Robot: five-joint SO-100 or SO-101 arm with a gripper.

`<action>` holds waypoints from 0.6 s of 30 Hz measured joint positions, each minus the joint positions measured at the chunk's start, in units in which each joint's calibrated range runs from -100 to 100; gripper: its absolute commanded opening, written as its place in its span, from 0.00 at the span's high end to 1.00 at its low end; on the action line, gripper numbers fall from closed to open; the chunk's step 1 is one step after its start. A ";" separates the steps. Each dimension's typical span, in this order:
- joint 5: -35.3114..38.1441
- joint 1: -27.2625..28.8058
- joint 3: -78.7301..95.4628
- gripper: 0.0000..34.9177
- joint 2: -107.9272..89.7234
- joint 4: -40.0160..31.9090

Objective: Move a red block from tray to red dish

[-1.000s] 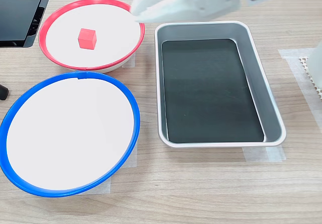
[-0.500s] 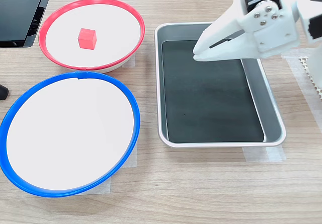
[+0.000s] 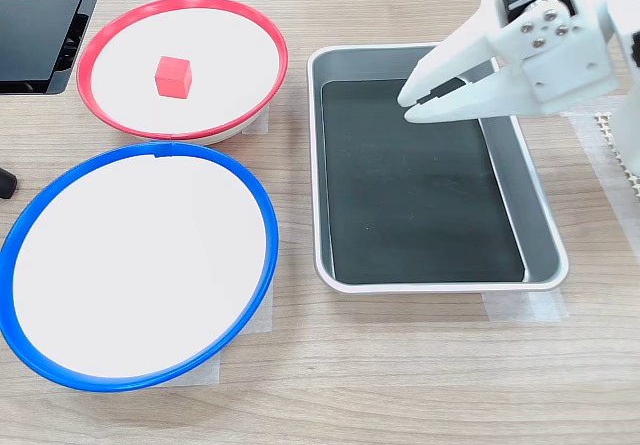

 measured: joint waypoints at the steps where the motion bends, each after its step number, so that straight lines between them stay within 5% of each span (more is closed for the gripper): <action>1: 0.00 -0.27 0.00 0.99 0.26 0.00; 18: 0.00 -0.27 0.00 0.99 0.68 0.00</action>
